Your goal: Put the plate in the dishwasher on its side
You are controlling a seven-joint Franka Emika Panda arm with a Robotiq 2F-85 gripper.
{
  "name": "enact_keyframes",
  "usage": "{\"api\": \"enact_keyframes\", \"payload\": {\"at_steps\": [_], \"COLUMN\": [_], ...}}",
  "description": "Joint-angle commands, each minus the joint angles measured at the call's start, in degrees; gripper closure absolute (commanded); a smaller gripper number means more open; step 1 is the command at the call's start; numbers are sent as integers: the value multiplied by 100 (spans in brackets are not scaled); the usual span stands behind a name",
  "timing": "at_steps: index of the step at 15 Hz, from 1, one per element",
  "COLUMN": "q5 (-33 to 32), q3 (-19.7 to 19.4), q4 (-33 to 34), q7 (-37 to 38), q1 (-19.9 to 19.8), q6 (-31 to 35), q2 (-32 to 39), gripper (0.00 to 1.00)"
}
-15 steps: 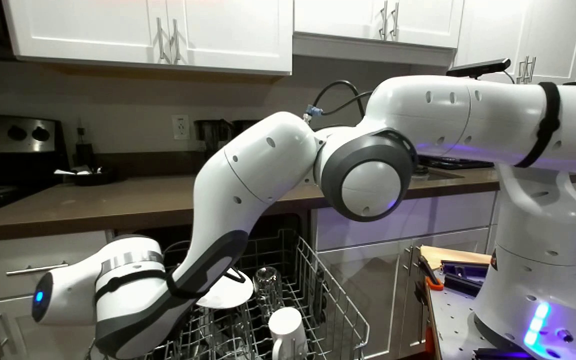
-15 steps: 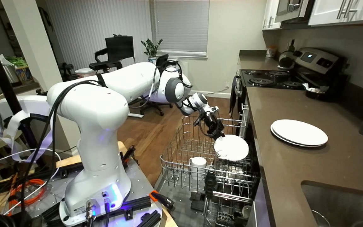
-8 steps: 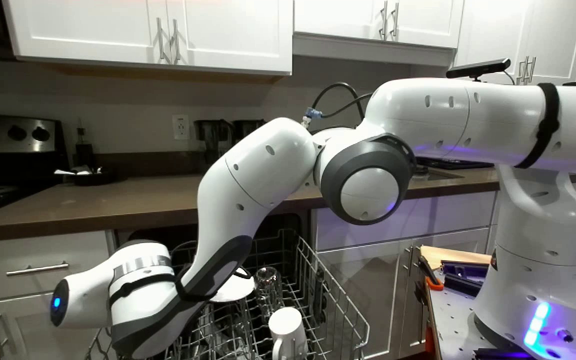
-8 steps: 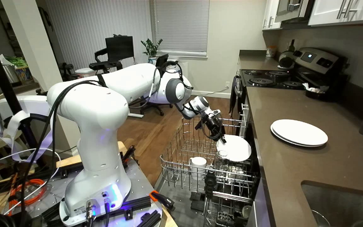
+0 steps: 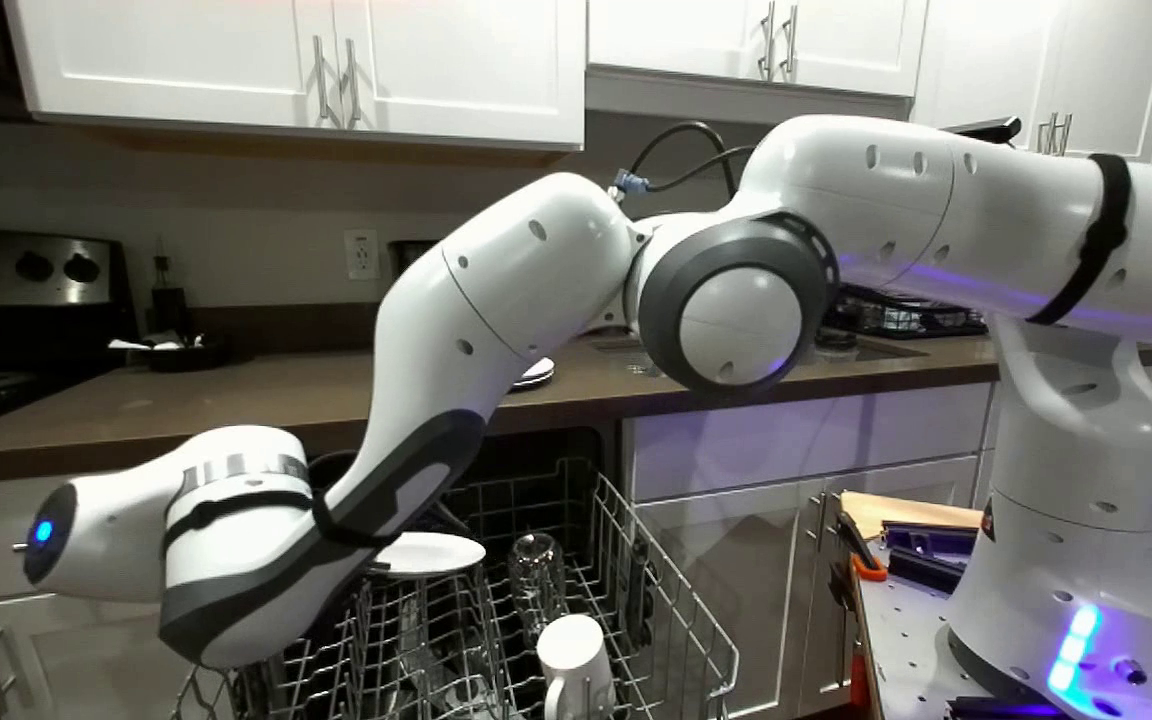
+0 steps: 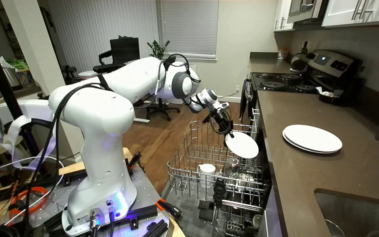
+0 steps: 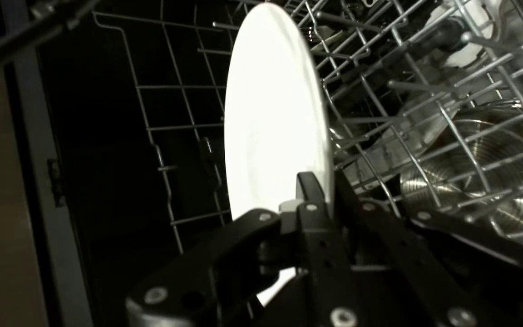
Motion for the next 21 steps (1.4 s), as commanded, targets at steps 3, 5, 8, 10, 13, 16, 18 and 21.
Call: {"api": "enact_keyframes", "payload": {"at_steps": [3,5,8,10,13,16,18,21], "q5": [162,333,536,616,1131,1284,1289,1286], "q3": [475,820,1243,1522,1471,1137,1131,1330], "q4": [-1727,-2206,-2963,-3503,-4332,-3991,-4290,-4386], "q7": [-139,-298,-652,-1008,-1641,-1422,-1413,-2516], "q1": [-7,-236,-580,-856,-988,-696,-725,-807], "q6": [154,492,987,1340,1798,1721,1755,1894], "q2": [-1718,-2187,-2796,-3179,-3768,-3470,-3707,-3784], "gripper": [97,97,97,97,97,90,97,97]}}
